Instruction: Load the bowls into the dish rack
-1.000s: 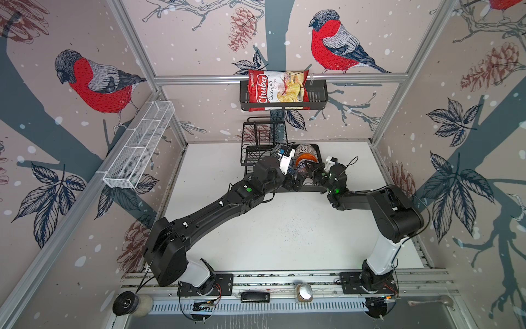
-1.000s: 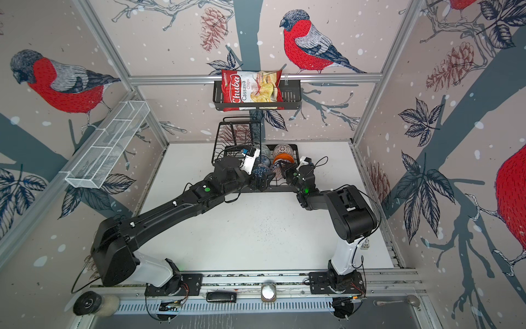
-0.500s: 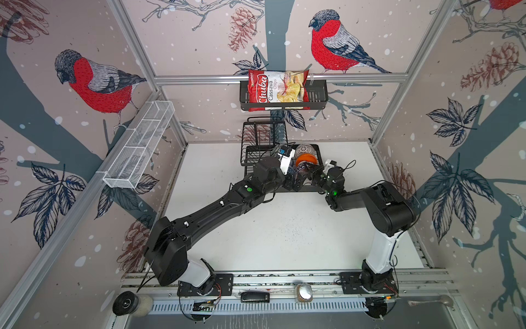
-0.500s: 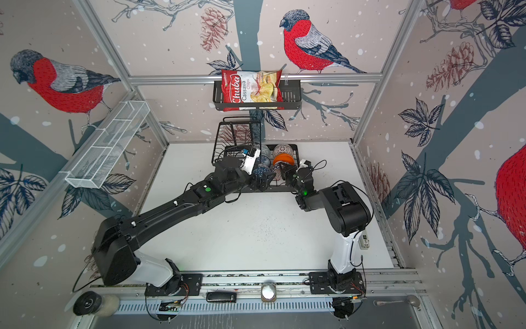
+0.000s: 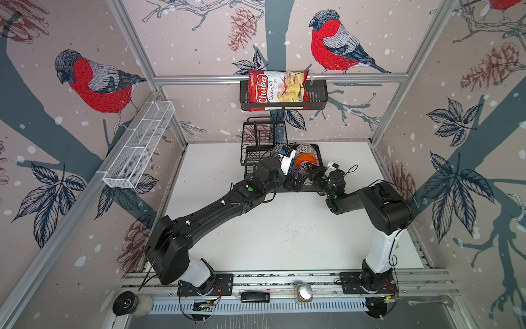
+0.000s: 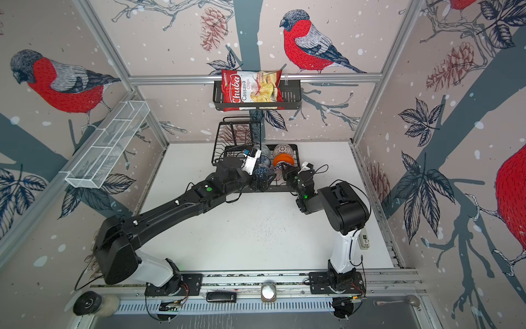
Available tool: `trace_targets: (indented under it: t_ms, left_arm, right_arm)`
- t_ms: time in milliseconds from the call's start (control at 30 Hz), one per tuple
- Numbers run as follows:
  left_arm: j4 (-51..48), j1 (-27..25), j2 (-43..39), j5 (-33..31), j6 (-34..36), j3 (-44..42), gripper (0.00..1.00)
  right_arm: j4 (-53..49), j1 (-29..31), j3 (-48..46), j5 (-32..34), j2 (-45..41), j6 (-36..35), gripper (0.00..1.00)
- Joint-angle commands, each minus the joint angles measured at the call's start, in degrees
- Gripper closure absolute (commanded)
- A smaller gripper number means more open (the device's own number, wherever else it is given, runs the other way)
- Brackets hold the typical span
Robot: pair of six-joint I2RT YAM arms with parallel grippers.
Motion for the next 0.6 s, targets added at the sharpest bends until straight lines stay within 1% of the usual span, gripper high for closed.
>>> trace_targets:
  t_ms: [0,100,300,400,567]
  left_arm:
    - [1.1,0.0,0.0,0.6,-0.4,0.5,0.02]
    - [1.1,-0.1,-0.1,0.6,-0.4,0.5,0.02]
    - [1.1,0.0,-0.3,0.7,-0.4,0.5,0.02]
    - [1.2,-0.1,-0.3,0.7,-0.4,0.5,0.02]
    - [1.2,0.0,-0.4,0.7,-0.4,0.5,0.02]
  right_arm:
    - [-1.3,0.5,-0.7,1.5,1.1,4.8,1.00]
    - [-1.1,1.3,-1.2,2.8,1.6,6.9,1.00]
    - [3.7,2.4,-0.4,4.9,4.1,8.9,1.00]
    - [7.2,2.6,0.1,5.8,5.4,9.5,1.00]
    - [7.9,2.8,0.3,7.0,5.3,9.0,1.00]
